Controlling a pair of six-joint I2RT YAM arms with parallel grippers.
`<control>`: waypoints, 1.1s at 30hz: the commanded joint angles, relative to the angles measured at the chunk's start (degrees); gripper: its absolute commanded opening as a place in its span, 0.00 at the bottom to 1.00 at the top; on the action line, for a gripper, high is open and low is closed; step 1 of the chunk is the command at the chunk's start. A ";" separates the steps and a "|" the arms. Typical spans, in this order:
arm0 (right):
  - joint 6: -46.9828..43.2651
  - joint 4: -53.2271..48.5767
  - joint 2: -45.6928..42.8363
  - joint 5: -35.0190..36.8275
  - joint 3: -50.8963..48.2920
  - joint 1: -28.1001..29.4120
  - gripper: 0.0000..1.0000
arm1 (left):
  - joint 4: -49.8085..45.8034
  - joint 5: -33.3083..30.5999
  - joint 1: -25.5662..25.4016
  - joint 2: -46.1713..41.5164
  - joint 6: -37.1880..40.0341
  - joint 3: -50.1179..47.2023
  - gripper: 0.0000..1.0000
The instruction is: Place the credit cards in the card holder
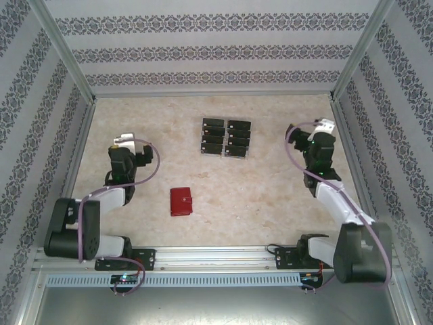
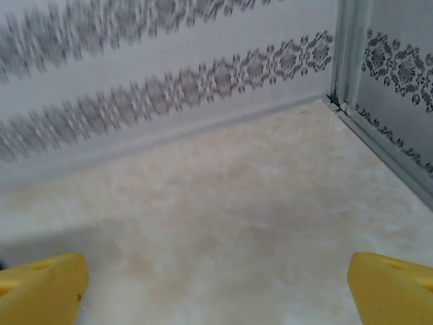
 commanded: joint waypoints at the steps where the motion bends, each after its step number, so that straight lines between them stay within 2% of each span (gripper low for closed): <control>1: 13.79 -11.82 -3.54 -9.36 -0.14 -2.41 0.98 | -20.45 -2.30 0.93 -6.59 -8.03 6.97 1.00; 3: 14.71 -14.88 -6.39 -14.46 0.10 -0.90 0.97 | -32.11 -0.54 0.84 -9.44 -14.26 11.31 1.00; 6: 14.62 -24.89 -8.78 -17.35 3.00 5.72 0.88 | -45.54 3.98 0.59 -12.69 -23.47 15.16 1.00; 8: 15.15 -32.81 -8.13 -16.09 6.12 13.42 0.83 | -51.33 8.16 0.16 -14.28 -27.78 15.75 1.00; 10: 17.06 -36.38 -6.12 -13.65 7.33 22.22 0.78 | -54.13 11.50 -0.19 -15.22 -30.88 15.06 1.00; 13: 21.14 -39.44 0.40 -8.35 10.24 35.83 0.74 | -55.75 14.09 -0.54 -15.79 -35.55 13.16 1.00; 15: 22.92 -41.62 7.90 -5.10 14.65 44.31 0.70 | -55.19 15.13 -0.65 -15.47 -37.49 11.94 1.00; 19: 24.84 -47.42 23.48 -2.20 26.82 54.13 0.65 | -56.33 14.57 -0.74 -13.64 -38.98 12.97 1.00; 26: 26.37 -58.88 41.35 1.26 47.03 62.31 0.62 | -60.28 10.75 -0.74 -10.83 -38.05 18.41 1.00; 33: 28.07 -66.03 50.46 2.05 56.56 65.19 0.55 | -59.42 10.04 -0.65 -10.47 -37.94 19.57 1.00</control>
